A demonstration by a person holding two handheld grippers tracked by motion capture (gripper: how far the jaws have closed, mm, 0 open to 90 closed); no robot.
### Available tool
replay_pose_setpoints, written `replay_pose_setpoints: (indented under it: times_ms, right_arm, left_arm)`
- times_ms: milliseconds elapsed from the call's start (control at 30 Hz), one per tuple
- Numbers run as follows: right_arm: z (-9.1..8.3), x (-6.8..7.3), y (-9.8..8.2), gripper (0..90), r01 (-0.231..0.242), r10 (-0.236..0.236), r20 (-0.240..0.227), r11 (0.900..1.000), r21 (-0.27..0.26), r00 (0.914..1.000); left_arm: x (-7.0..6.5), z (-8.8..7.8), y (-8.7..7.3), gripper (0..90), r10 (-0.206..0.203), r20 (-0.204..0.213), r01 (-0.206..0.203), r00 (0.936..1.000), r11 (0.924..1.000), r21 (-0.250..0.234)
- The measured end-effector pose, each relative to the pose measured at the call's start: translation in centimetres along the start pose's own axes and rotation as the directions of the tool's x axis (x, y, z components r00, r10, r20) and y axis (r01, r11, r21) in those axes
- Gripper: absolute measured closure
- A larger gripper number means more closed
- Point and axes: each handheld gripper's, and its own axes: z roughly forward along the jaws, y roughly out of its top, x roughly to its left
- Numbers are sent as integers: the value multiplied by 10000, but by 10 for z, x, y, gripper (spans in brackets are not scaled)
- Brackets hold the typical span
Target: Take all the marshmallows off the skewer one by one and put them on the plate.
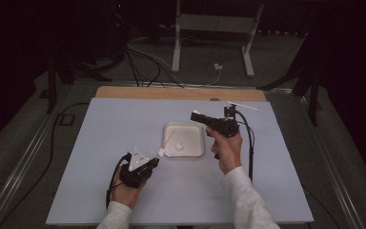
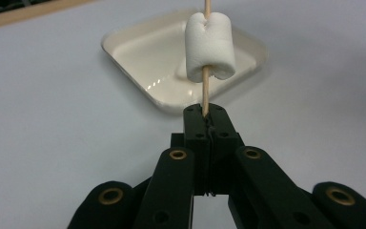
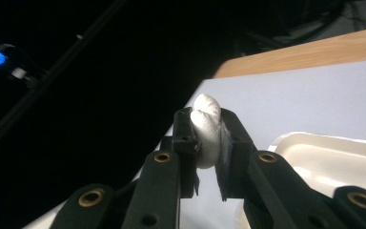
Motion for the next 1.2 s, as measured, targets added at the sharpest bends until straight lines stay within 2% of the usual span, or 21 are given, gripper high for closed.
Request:
replay_pose_setpoints:
  times_ms: [100, 267, 400, 567, 900, 967, 1033, 1100, 1133, 1200]
  right_arm:
    - [1, -7, -1, 795, 341, -374, 657, 9981, 515, 9971]
    - [19, -17, -15, 786, 277, -372, 850, 9935, 1104, 9957]
    - [28, -19, -20, 780, 375, -523, 1131, 9909, 1291, 9922]
    - [35, -21, -23, 770, 575, -830, 1590, 9856, 1590, 9838]
    - [51, -30, -33, 712, 878, -1448, 2501, 9702, 2257, 9573]
    - [54, -33, -34, 649, 860, -1478, 2669, 9694, 2299, 9523]
    - [56, -34, -35, 521, 763, -1426, 2801, 9691, 2347, 9493]
    - [57, -36, -36, 448, 640, -1347, 2782, 9664, 2491, 9510]
    - [58, -36, -37, 421, 655, -1359, 2735, 9656, 2516, 9522]
    - [57, -36, -38, 340, 832, -1521, 2810, 9666, 2426, 9476]
  left_arm:
    - [-2, 1, 1, 900, 48, 10, -48, 10000, 10000, -37]
    - [-2, 1, 2, 900, 43, 41, -42, 10000, 10000, -75]
    - [-1, 0, 2, 900, -77, 37, 78, 10000, 9999, -121]
    - [-2, 0, 4, 900, -112, 84, 114, 9999, 9998, -150]
    - [-3, 2, 5, 900, -194, 176, 197, 9997, 9997, -142]
    - [-3, 2, 5, 900, -204, 191, 206, 9996, 9997, -143]
    - [-3, 2, 5, 900, -211, 197, 214, 9996, 9997, -144]
    - [-3, 2, 5, 900, -222, 196, 225, 9996, 9996, -141]
    - [-3, 2, 5, 900, -234, 196, 237, 9995, 9996, -140]
    - [-3, 2, 5, 900, -260, 186, 263, 9995, 9995, -156]
